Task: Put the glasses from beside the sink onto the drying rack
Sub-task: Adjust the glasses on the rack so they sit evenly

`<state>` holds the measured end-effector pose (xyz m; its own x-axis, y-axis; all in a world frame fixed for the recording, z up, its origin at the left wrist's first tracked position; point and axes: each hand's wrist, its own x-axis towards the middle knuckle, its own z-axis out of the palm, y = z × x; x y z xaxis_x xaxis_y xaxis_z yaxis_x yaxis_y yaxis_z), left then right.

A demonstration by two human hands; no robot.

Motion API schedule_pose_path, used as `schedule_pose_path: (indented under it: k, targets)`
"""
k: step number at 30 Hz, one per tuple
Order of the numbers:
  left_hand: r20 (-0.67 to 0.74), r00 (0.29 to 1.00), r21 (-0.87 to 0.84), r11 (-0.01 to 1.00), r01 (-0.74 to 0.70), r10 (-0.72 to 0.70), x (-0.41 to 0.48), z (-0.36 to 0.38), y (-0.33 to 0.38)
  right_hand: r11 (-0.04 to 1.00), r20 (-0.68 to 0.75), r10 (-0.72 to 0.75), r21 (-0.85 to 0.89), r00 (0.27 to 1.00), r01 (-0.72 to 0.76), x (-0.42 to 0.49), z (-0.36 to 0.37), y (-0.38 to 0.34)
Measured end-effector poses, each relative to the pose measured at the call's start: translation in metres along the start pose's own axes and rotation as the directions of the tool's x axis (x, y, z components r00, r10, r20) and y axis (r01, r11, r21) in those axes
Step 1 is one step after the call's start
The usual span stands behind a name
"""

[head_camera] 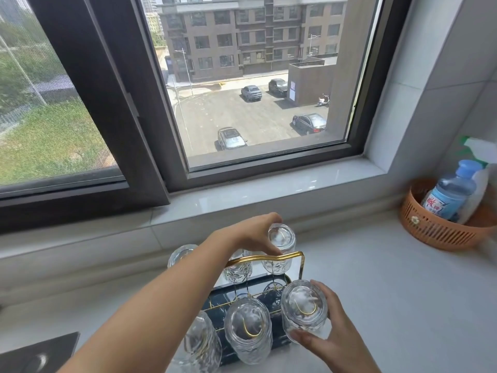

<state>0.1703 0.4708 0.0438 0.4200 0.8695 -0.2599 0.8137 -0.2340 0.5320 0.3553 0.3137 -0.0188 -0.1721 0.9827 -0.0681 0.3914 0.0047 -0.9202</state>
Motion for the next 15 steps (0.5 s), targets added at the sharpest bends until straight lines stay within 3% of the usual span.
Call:
schedule_pose_path:
  k: [15]
  targets:
    - [-0.007, 1.0, 0.02, 1.0, -0.02, 0.02, -0.0077, -0.0046, -0.0067, 1.0, 0.085, -0.012, -0.022, 0.996, 0.014, 0.0016, -0.0074, -0.0037]
